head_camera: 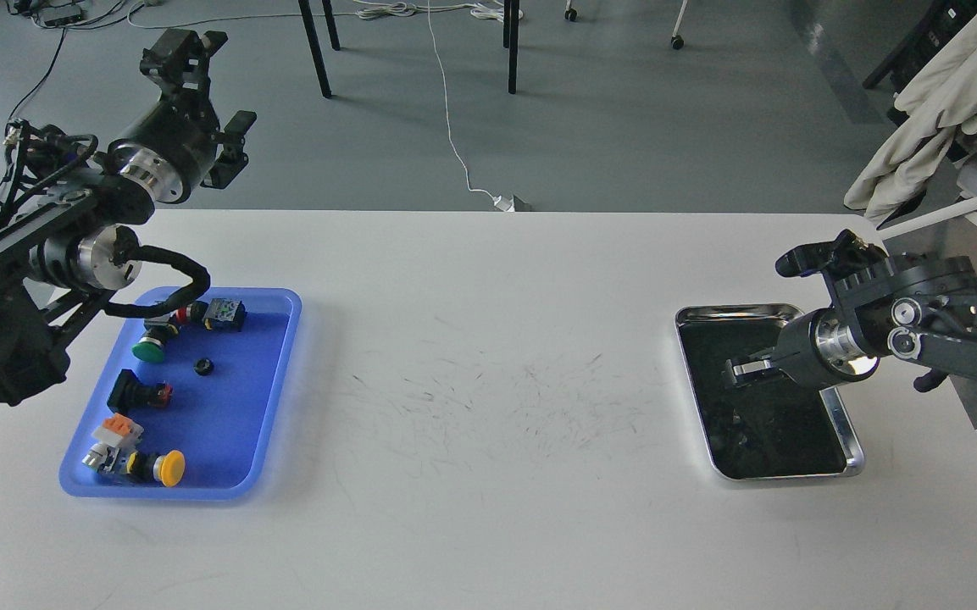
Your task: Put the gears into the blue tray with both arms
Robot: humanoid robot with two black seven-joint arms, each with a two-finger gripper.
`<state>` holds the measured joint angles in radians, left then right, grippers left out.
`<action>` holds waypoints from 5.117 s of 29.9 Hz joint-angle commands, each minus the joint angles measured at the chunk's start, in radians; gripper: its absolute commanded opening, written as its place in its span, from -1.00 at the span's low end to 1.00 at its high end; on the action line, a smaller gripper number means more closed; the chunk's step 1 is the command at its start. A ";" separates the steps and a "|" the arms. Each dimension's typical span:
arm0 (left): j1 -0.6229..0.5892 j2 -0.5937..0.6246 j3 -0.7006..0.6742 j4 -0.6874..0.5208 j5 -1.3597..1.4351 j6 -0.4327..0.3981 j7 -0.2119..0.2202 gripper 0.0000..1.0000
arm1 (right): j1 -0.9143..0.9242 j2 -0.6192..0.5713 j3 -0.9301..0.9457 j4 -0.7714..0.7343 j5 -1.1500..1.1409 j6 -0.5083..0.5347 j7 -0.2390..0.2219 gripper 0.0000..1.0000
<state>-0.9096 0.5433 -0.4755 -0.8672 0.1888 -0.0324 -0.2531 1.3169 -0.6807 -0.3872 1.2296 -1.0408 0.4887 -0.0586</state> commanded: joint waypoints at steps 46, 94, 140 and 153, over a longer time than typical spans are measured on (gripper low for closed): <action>-0.015 -0.005 -0.011 0.002 -0.005 0.003 -0.002 0.96 | -0.151 0.681 0.140 -0.368 0.525 -0.294 0.181 -0.91; -0.012 0.006 -0.023 0.004 0.009 0.003 -0.006 0.96 | -0.223 0.681 0.201 -0.331 0.551 -0.294 0.166 0.89; 0.127 0.267 0.218 -0.656 1.257 0.014 0.021 0.96 | -0.677 -0.698 0.910 0.140 1.087 0.000 0.398 0.89; 0.274 0.136 0.219 -0.515 1.807 0.124 -0.018 0.95 | -0.674 -0.281 0.946 -0.308 1.101 0.000 0.393 0.89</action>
<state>-0.6563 0.6968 -0.2571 -1.4115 1.9438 0.0747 -0.2687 0.6417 -1.0203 0.5438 0.9868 0.0531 0.4888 0.3366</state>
